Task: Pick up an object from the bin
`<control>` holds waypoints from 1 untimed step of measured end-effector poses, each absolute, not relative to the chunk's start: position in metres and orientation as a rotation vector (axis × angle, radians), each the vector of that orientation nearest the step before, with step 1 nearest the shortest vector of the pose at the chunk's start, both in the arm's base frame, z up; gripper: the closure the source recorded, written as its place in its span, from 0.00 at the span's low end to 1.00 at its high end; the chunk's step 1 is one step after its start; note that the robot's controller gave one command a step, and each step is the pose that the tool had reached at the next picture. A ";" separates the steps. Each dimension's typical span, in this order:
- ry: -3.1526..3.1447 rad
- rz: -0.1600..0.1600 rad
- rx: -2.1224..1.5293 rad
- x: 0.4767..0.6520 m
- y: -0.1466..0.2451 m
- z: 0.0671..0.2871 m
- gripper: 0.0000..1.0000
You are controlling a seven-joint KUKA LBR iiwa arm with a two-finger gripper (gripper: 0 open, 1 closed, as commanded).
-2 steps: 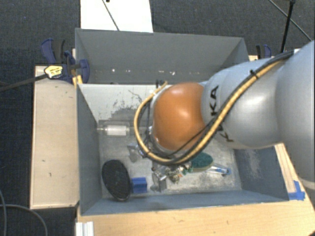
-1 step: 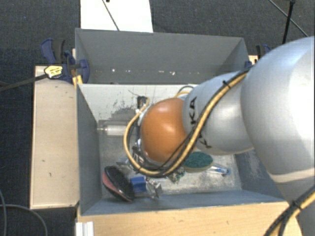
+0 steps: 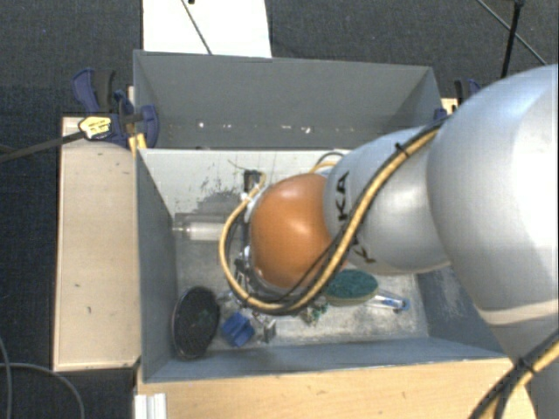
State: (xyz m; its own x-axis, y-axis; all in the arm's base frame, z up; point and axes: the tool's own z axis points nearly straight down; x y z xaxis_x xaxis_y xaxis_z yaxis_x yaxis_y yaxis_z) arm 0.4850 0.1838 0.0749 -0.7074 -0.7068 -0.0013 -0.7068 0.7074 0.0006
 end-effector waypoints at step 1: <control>2.912 0.000 -1.148 0.492 0.184 0.198 1.00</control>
Offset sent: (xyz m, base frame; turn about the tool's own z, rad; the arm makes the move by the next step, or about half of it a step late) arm 0.0041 -0.0003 0.1181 0.0272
